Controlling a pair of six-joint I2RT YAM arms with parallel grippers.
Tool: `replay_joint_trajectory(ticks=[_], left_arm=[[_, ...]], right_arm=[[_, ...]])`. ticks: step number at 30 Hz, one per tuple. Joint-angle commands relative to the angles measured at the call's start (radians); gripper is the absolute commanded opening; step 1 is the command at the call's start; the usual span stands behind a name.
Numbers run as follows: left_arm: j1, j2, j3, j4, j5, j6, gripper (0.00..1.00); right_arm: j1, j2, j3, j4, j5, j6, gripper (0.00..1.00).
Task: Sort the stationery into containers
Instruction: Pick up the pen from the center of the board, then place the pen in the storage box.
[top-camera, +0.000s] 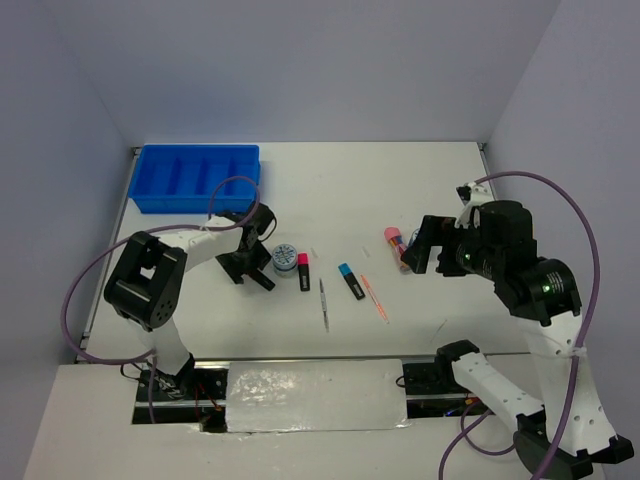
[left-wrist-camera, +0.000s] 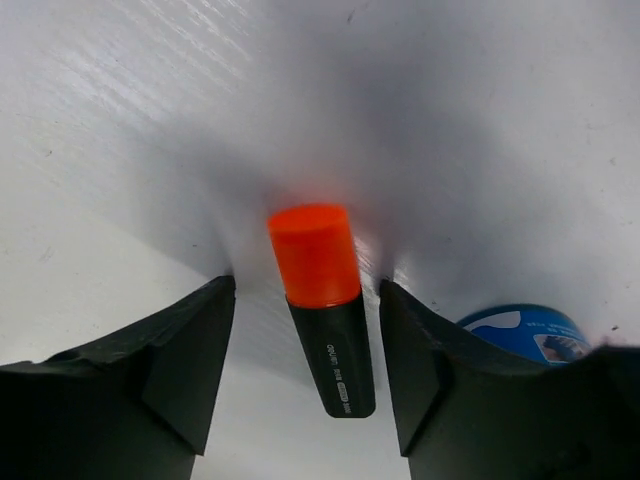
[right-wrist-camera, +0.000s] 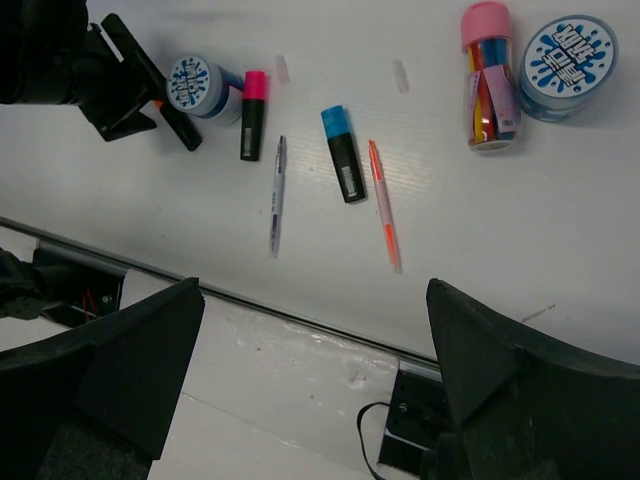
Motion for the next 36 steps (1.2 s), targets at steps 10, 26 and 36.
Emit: replay_joint_trajectory(ticks=[10, 26, 36], left_arm=[[-0.004, -0.124, -0.077, 0.162, 0.009, 0.315, 0.07], [0.237, 0.07, 0.596, 0.257, 0.27, 1.168, 0.0], [0.284, 0.399, 1.011, 0.243, 0.237, 1.211, 0.07]], right_arm=[[0.019, 0.033, 0.062, 0.063, -0.011, -0.023, 1.0], [0.021, 0.05, 0.045, 0.114, -0.071, -0.01, 1.0], [0.022, 0.021, -0.018, 0.108, -0.132, 0.01, 1.0]])
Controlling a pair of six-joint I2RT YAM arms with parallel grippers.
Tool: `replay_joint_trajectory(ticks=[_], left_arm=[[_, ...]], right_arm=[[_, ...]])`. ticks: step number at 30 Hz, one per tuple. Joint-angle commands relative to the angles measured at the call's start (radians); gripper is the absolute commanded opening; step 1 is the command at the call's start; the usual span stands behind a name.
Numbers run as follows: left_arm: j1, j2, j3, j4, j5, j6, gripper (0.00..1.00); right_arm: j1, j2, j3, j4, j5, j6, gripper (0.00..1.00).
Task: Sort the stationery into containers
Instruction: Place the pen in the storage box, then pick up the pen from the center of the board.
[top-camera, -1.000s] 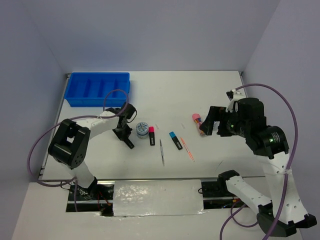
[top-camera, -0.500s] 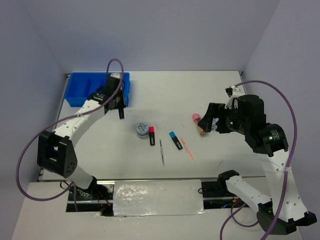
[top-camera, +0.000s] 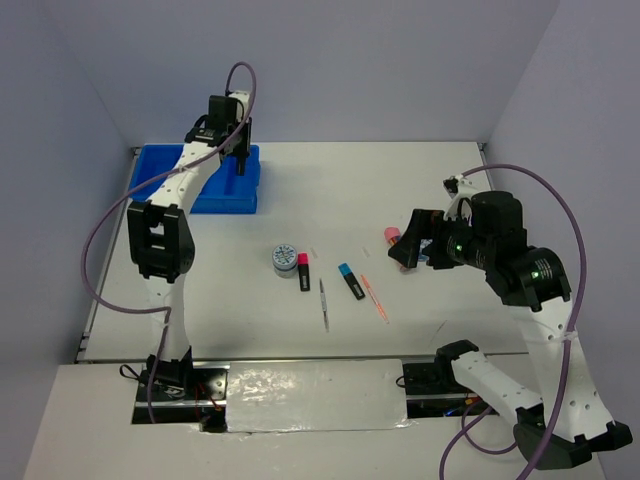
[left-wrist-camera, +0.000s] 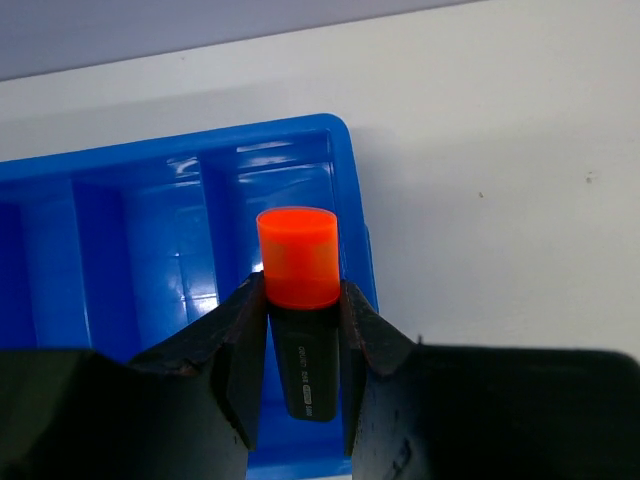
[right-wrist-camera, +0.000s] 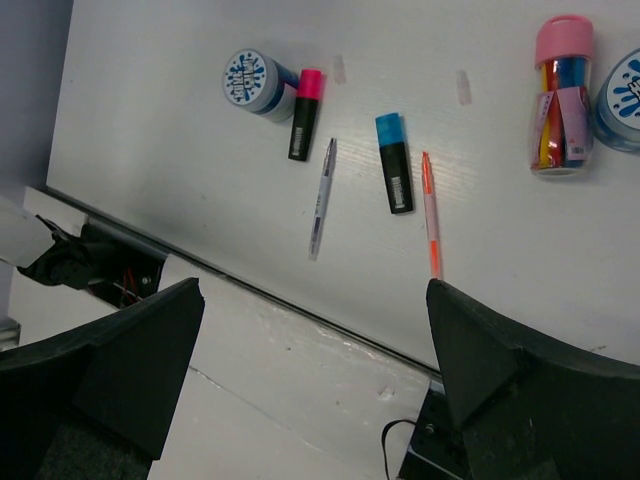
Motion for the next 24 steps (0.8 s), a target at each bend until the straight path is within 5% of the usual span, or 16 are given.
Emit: replay_joint_trajectory(ticks=[1, 7, 16, 17, 24], left_arm=[[0.003, 0.029, 0.066, 0.014, 0.02, 0.041, 0.08], [0.012, 0.046, 0.003, 0.082, -0.025, -0.016, 0.39], [0.046, 0.063, -0.013, 0.079, -0.091, -0.048, 0.67], [0.048, 0.057, -0.012, 0.076, -0.095, -0.057, 0.99], [0.048, -0.075, 0.058, -0.111, -0.096, -0.216, 0.99]], right_arm=[[0.011, -0.016, -0.002, 0.012, -0.016, 0.0, 1.0], [0.009, -0.014, 0.026, -0.005, -0.001, 0.004, 1.0], [0.011, -0.027, -0.012, 0.02, -0.02, 0.018, 1.0], [0.011, -0.027, -0.019, 0.024, -0.03, 0.016, 1.0], [0.038, 0.019, -0.17, 0.175, -0.028, -0.046, 0.99]])
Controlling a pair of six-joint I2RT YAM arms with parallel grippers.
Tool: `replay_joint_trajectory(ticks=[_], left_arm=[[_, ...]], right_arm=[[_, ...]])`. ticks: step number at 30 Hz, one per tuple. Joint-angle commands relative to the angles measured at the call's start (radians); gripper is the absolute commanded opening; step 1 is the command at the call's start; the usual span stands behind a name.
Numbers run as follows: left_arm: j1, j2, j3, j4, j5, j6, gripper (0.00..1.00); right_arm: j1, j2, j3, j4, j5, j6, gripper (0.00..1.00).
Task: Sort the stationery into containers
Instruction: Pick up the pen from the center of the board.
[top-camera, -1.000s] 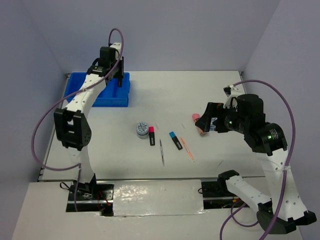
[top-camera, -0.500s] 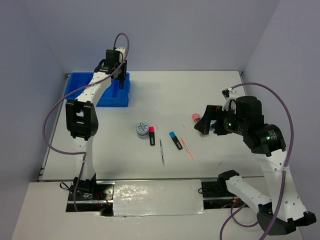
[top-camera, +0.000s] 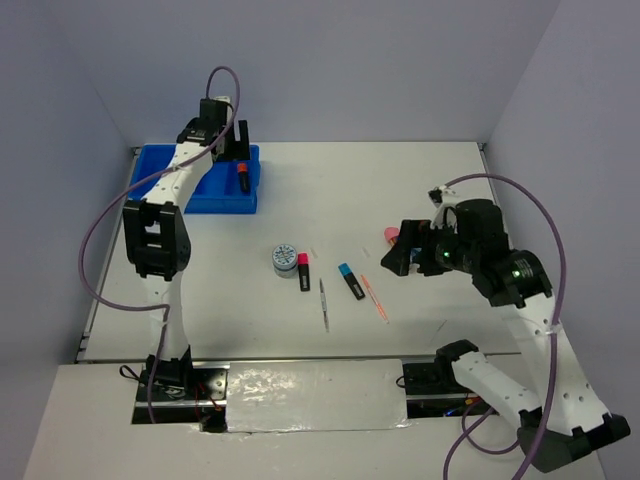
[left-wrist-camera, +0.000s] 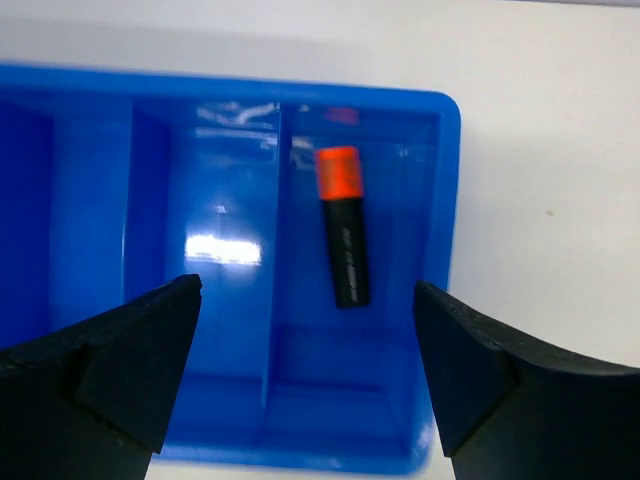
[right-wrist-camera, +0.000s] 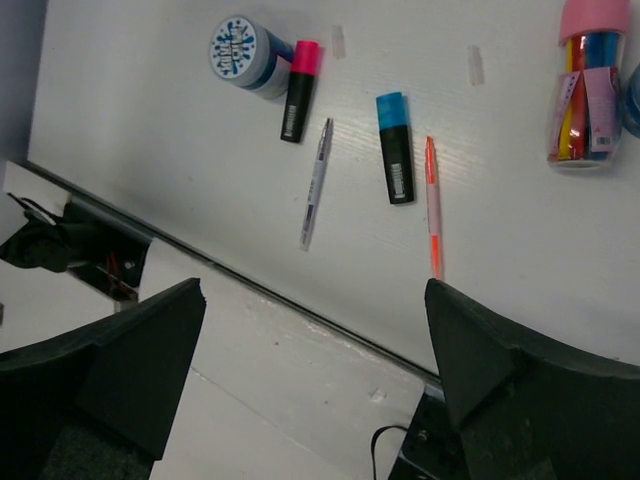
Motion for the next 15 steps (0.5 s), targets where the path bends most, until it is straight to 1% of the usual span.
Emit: replay_joint_trajectory(ticks=[1, 2, 3, 4, 5, 6, 7, 8, 10, 11, 12, 13, 14, 15], left_arm=[[-0.004, -0.151, 0.066, -0.13, -0.009, -0.156, 0.99], [-0.002, -0.179, 0.057, -0.167, 0.005, -0.244, 0.99], [0.001, -0.24, 0.042, -0.24, 0.04, -0.28, 0.99], [0.007, -0.273, -0.015, -0.265, 0.09, -0.303, 0.99], [0.013, -0.35, -0.056, -0.291, 0.146, -0.34, 0.99], [0.013, -0.392, -0.172, -0.29, 0.17, -0.352, 0.99], [0.015, -0.441, -0.248, -0.273, 0.207, -0.368, 0.99], [0.015, -0.549, -0.422, -0.211, 0.264, -0.388, 0.99], [0.029, -0.668, -0.596, -0.114, 0.341, -0.444, 0.99], [0.03, -0.773, -0.668, -0.077, 0.365, -0.46, 0.99], [0.032, -0.815, -0.769, -0.048, 0.393, -0.468, 0.99], [0.035, -0.878, -0.796, -0.052, 0.387, -0.474, 0.99], [0.035, -0.902, -0.811, -0.072, 0.373, -0.469, 0.99], [0.035, -0.918, -0.824, -0.113, 0.358, -0.451, 0.99]], right_arm=[[0.072, 0.058, -0.083, 0.135, 0.016, -0.047, 0.96], [0.106, 0.077, -0.099, 0.155, 0.046, -0.059, 0.94], [0.135, 0.118, -0.111, 0.188, 0.119, -0.062, 0.91], [0.167, 0.144, -0.12, 0.198, 0.149, -0.068, 0.87], [0.228, 0.199, -0.126, 0.227, 0.205, -0.076, 0.85], [0.261, 0.23, -0.135, 0.239, 0.233, -0.081, 0.83], [0.285, 0.26, -0.139, 0.248, 0.258, -0.079, 0.82], [0.325, 0.317, -0.142, 0.282, 0.288, -0.081, 0.81], [0.35, 0.373, -0.166, 0.323, 0.306, -0.078, 0.78], [0.359, 0.426, -0.174, 0.365, 0.309, -0.081, 0.77], [0.364, 0.455, -0.186, 0.383, 0.312, -0.084, 0.77], [0.368, 0.481, -0.189, 0.397, 0.321, -0.084, 0.77], [0.376, 0.541, -0.191, 0.418, 0.347, -0.088, 0.76], [0.384, 0.569, -0.188, 0.426, 0.367, -0.094, 0.73]])
